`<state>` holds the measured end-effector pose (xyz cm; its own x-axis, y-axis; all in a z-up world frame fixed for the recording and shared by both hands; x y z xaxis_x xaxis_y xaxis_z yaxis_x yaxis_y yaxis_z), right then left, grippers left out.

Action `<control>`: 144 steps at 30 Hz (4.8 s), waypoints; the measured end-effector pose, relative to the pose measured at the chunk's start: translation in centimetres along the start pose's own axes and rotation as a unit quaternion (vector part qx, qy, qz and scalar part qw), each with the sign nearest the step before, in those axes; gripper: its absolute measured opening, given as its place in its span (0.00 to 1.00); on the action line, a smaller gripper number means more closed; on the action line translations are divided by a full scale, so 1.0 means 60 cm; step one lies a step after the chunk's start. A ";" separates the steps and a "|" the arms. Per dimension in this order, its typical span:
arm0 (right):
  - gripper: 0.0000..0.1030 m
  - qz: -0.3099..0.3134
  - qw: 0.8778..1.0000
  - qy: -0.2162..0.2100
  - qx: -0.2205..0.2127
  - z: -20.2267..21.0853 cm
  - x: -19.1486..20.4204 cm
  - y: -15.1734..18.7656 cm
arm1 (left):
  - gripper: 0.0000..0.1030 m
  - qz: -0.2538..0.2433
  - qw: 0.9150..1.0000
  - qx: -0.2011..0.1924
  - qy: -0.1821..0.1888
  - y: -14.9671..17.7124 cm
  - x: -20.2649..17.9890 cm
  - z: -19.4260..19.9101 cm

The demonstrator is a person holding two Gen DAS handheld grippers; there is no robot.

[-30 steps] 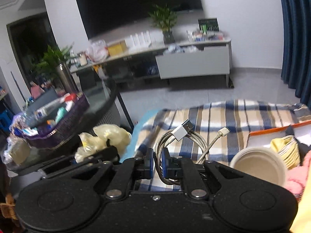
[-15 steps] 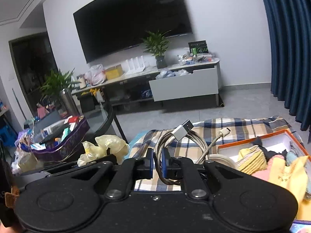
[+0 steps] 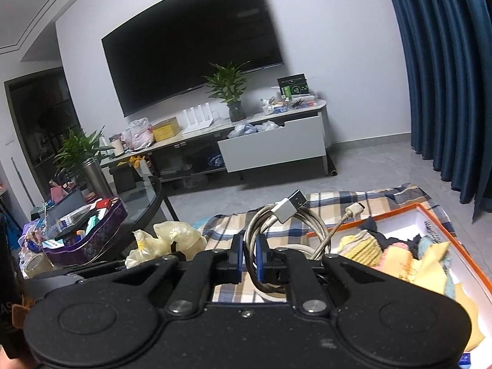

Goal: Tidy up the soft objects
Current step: 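Lift and carry the plastic toy and white cable over the white box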

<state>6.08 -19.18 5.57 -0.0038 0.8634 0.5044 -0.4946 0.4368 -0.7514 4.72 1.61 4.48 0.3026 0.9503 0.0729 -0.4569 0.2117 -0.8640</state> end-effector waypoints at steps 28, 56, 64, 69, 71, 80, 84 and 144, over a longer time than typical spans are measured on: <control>0.10 -0.021 0.999 0.025 -0.026 0.041 -0.049 -0.012 | 0.21 -0.033 0.999 0.008 0.034 -0.008 -0.040 -0.018; 0.10 -0.047 0.996 0.058 -0.049 0.070 -0.097 -0.019 | 0.21 -0.058 0.996 0.005 0.072 -0.018 -0.083 -0.028; 0.10 -0.051 0.995 0.064 -0.049 0.072 -0.105 -0.019 | 0.21 -0.069 0.994 0.003 0.082 -0.022 -0.096 -0.033; 0.11 -0.054 0.995 0.066 -0.051 0.074 -0.108 -0.020 | 0.21 -0.075 0.993 0.004 0.087 -0.022 -0.109 -0.036; 0.11 -0.055 0.995 0.067 -0.052 0.076 -0.110 -0.021 | 0.21 -0.078 0.993 0.004 0.089 -0.023 -0.115 -0.037; 0.11 -0.062 0.994 0.074 -0.058 0.080 -0.117 -0.020 | 0.21 -0.088 0.991 0.006 0.099 -0.026 -0.126 -0.045; 0.11 -0.064 0.993 0.077 -0.059 0.079 -0.120 -0.021 | 0.21 -0.091 0.990 0.007 0.104 -0.026 -0.132 -0.048; 0.12 -0.092 0.989 0.111 -0.044 0.028 -0.180 -0.035 | 0.21 -0.147 0.973 0.052 0.170 -0.019 -0.228 -0.120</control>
<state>5.70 -29.84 2.38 0.2742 0.7976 0.5372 -0.3926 0.6028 -0.6946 7.16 -13.25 0.88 0.6837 0.7191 0.1243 -0.3858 0.5008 -0.7748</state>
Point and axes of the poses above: each gripper's, at about its wrist camera, not at the fingertips, and z roughly against the way its jaws point, x to its left, y to its underside, the point moved 1 cm from there along -z, roughly the way its jaws point, and after that the axes turned 12 degrees about -z, right-handed, at the moved point
